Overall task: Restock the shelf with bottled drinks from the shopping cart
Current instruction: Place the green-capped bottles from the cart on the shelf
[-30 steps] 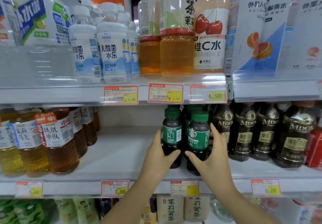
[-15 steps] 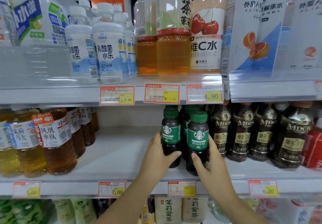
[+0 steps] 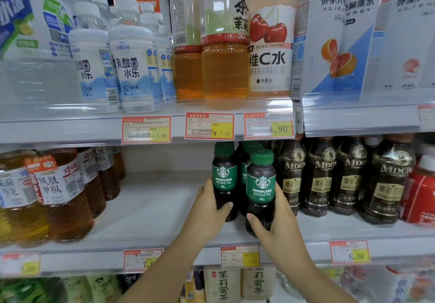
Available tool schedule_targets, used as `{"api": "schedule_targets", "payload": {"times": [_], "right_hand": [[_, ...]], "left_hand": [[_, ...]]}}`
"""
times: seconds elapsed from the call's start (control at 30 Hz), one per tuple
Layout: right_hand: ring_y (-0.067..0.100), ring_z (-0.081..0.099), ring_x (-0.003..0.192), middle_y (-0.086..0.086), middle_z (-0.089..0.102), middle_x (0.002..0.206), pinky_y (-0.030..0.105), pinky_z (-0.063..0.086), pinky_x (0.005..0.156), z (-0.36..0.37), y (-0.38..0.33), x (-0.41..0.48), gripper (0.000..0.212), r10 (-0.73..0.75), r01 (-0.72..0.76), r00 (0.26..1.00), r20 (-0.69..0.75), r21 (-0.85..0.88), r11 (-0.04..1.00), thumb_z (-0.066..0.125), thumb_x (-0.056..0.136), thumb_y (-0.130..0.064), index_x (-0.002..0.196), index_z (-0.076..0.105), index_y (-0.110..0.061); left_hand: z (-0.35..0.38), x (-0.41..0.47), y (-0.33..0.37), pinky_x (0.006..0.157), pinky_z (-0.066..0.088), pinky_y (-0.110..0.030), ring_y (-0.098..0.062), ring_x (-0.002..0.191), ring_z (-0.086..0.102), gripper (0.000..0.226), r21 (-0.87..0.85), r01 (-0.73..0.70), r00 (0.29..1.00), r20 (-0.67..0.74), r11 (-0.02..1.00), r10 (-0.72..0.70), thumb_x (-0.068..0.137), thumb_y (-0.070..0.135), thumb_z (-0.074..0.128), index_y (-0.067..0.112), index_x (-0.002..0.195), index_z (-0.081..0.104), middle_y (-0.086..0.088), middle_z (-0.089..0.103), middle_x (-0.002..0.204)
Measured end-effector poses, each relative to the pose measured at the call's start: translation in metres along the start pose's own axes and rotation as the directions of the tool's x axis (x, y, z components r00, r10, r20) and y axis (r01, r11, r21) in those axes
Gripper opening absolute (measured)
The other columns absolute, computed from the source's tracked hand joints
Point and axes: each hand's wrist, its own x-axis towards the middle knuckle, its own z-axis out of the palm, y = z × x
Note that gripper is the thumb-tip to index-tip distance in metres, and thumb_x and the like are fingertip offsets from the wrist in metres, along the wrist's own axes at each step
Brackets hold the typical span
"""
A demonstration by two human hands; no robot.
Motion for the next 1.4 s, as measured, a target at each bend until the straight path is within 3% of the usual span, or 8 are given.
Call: {"api": "schedule_targets", "payload": {"times": [0.27,0.47,0.6,0.7,0.87,1.0,1.13,1.4], "right_hand": [[-0.008,0.034,0.128,-0.016,0.039,0.14,0.002,0.027,0.1,0.001,-0.008,0.0,0.08,0.029,-0.03,0.999,0.028,0.019,0.999,0.064,0.084,-0.014,0.145,0.016,-0.033],[0.008,0.032,0.135,-0.002,0.034,0.147,0.036,0.032,0.112,0.004,-0.014,0.001,0.083,0.052,-0.055,0.996,0.074,0.044,0.997,0.06,0.086,-0.013,0.148,0.006,-0.023],[0.007,0.012,0.141,0.0,0.014,0.155,0.028,0.015,0.117,0.004,-0.02,-0.011,0.088,0.056,-0.058,0.998,-0.023,-0.049,0.997,0.061,0.088,-0.021,0.149,-0.002,-0.018],[0.009,0.02,0.139,-0.002,0.025,0.149,0.026,0.019,0.115,0.015,-0.029,-0.036,0.068,-0.2,0.178,0.97,-0.141,-0.159,0.971,0.057,0.09,-0.024,0.146,0.019,-0.016],[0.013,0.047,0.115,0.003,0.054,0.12,0.022,0.036,0.1,0.087,-0.044,-0.09,0.035,-0.373,0.38,0.895,0.246,0.019,0.925,0.053,0.087,-0.017,0.122,0.053,-0.015],[0.013,0.048,0.112,0.002,0.057,0.118,0.02,0.038,0.094,0.168,-0.044,-0.147,0.031,-0.237,0.272,0.751,0.616,0.04,0.962,0.054,0.088,-0.018,0.118,0.058,-0.014],[0.024,0.052,0.108,0.006,0.058,0.114,0.033,0.042,0.09,0.258,-0.046,-0.218,0.031,-0.207,0.263,0.465,0.861,0.088,0.961,0.059,0.084,-0.01,0.115,0.06,-0.012],[0.022,0.044,0.12,0.003,0.046,0.134,0.03,0.04,0.086,0.425,-0.013,-0.337,0.039,-0.043,0.294,0.056,0.998,0.024,0.956,0.057,0.088,-0.021,0.127,0.05,-0.02]], "left_hand": [[0.0,0.014,-0.002,0.105,0.039,-0.044,-0.021,0.122,0.046,0.063,0.002,-0.005,0.998,0.068,1.0,0.005,0.087,0.012,0.063,0.025,0.14,0.032,-0.004,0.049,0.13],[0.001,0.01,0.001,0.104,0.039,-0.046,-0.024,0.121,0.047,0.065,-0.034,0.0,0.997,0.073,0.999,0.003,0.087,0.009,0.062,0.025,0.141,0.031,-0.007,0.048,0.131],[-0.009,-0.014,0.004,0.106,0.038,-0.039,-0.017,0.127,0.042,0.07,0.062,-0.03,0.999,-0.027,0.998,0.031,0.091,0.02,0.059,0.026,0.147,0.019,-0.002,0.036,0.144],[-0.025,-0.057,-0.001,0.098,0.041,-0.024,0.0,0.115,0.045,0.061,0.067,-0.137,0.971,-0.188,0.988,0.148,0.093,0.017,0.054,0.032,0.144,0.026,0.014,0.044,0.13],[-0.055,-0.166,-0.06,0.082,0.044,-0.009,0.006,0.097,0.054,0.035,0.146,-0.102,0.886,-0.437,0.984,0.157,0.093,0.013,0.047,0.028,0.125,0.05,0.019,0.055,0.107],[-0.072,-0.278,-0.142,0.077,0.039,-0.001,0.013,0.095,0.053,0.028,0.099,0.299,0.812,-0.549,0.949,-0.198,0.094,0.012,0.05,0.018,0.121,0.055,0.022,0.056,0.103],[-0.08,-0.41,-0.218,0.081,0.047,-0.02,-0.008,0.095,0.058,0.03,-0.093,0.742,0.53,-0.524,0.663,-0.666,0.092,0.008,0.05,0.022,0.119,0.056,0.011,0.06,0.104],[-0.09,-0.56,-0.309,0.082,0.048,-0.031,-0.022,0.095,0.062,0.024,-0.225,0.934,0.131,-0.502,0.276,-0.855,0.09,0.011,0.052,0.019,0.107,0.066,-0.003,0.067,0.106]]}}
